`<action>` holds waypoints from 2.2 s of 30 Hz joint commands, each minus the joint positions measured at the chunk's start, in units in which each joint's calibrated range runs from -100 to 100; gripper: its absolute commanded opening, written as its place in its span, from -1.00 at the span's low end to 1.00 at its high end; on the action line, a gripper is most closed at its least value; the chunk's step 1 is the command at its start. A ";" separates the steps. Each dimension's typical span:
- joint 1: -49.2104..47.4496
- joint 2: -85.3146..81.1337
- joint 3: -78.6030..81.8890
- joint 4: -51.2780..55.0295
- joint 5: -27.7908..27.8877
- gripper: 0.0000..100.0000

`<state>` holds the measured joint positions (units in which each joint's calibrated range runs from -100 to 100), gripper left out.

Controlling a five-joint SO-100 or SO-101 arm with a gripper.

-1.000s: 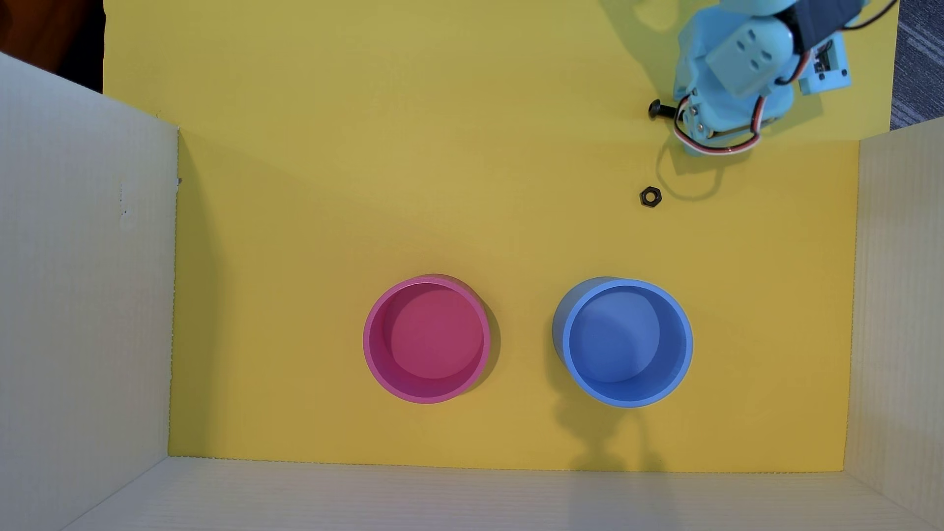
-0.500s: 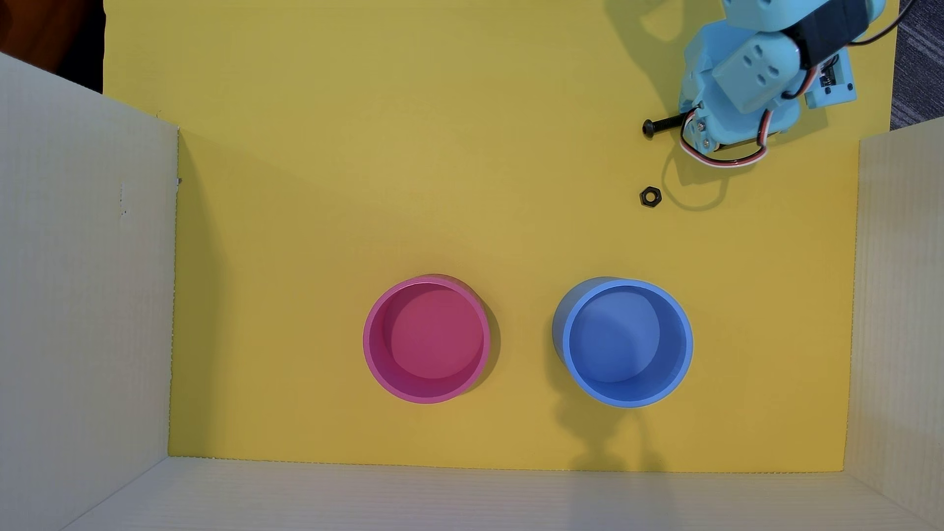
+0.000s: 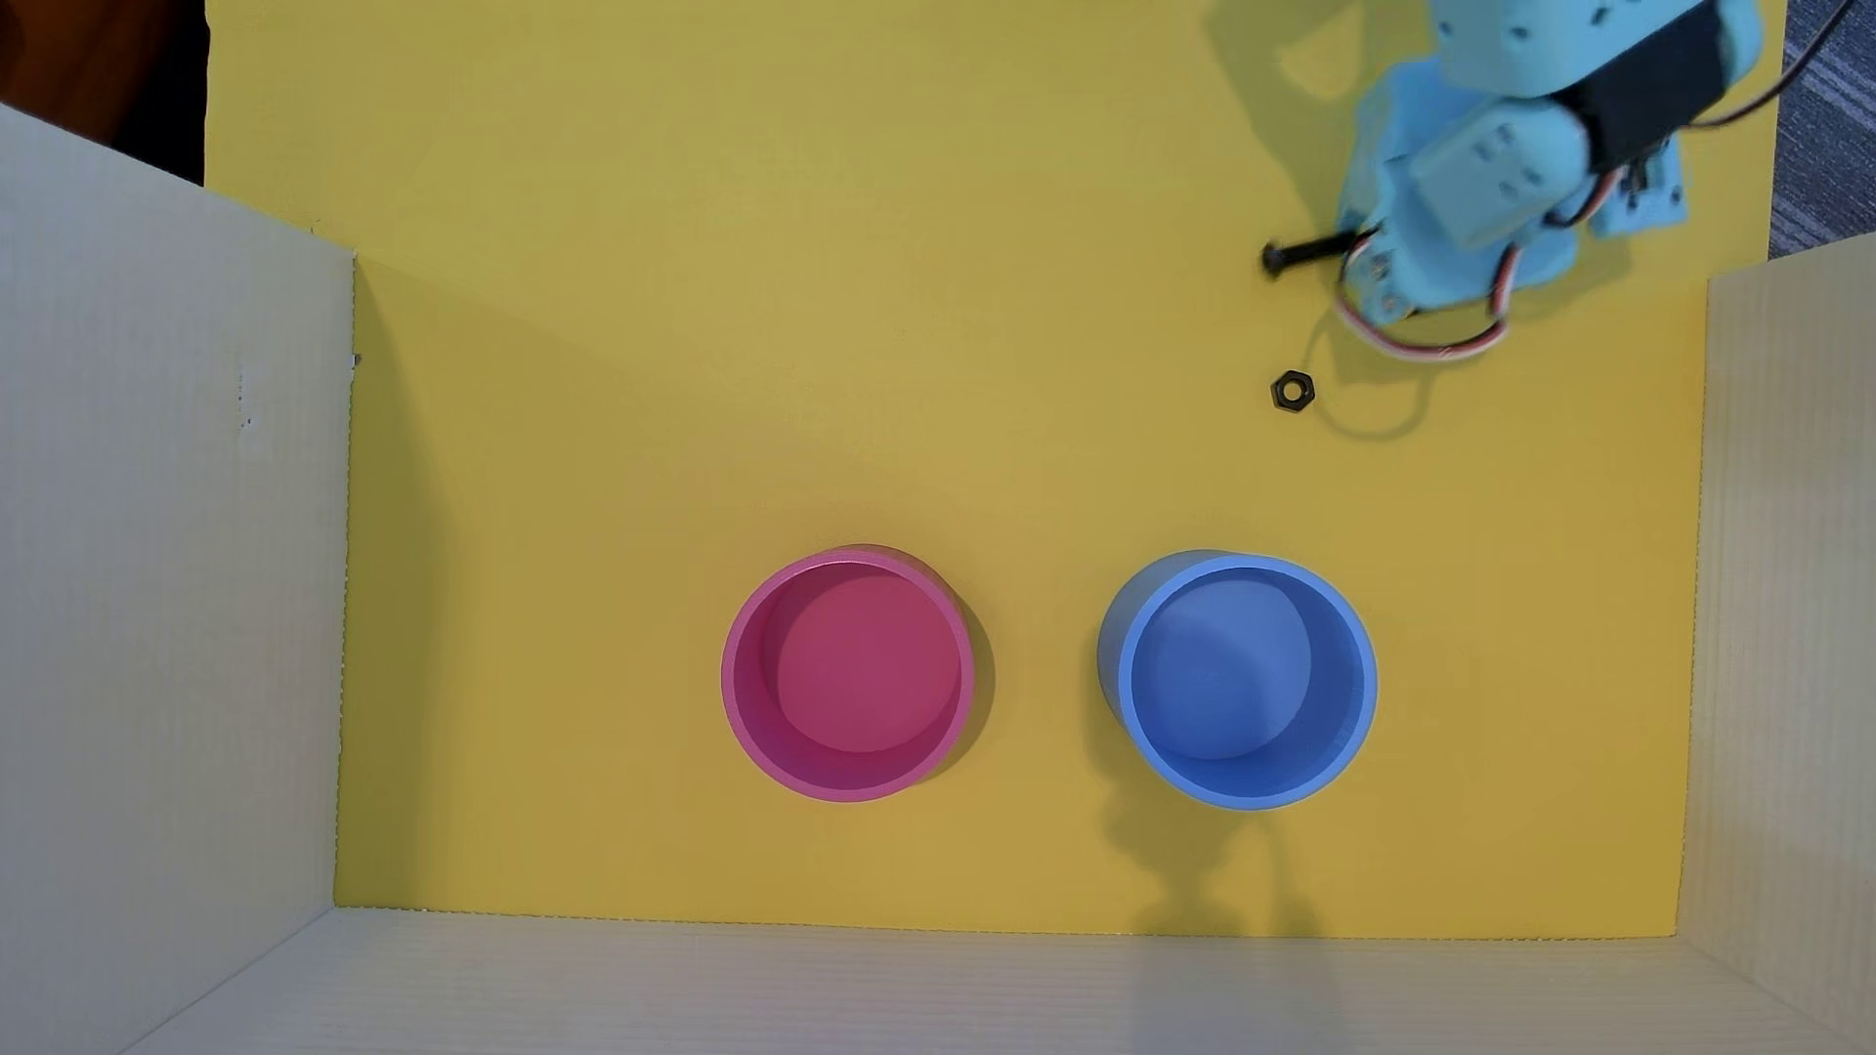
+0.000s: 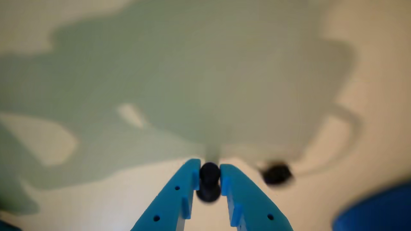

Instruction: Pick up the bolt and place it in the pink box

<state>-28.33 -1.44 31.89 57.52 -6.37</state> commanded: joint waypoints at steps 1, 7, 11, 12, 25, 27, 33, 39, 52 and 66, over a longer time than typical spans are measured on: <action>6.33 -6.72 -4.53 1.81 0.25 -0.97; 15.74 -12.20 -11.22 5.76 0.25 -0.98; 20.82 -12.78 -16.65 6.53 1.03 -0.98; 21.85 -12.78 -18.10 6.53 1.45 -0.98; 31.27 -10.93 -26.60 1.73 1.66 -0.98; 31.71 -9.25 -27.78 1.13 1.66 -0.98; 32.74 -3.44 -33.11 1.13 1.61 -0.98; 32.82 1.27 -39.08 1.04 1.66 -0.98; 32.82 9.35 -43.88 1.64 1.66 -0.90; 32.23 6.41 -42.70 9.11 1.61 -0.98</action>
<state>4.12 8.39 -9.28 61.37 -4.76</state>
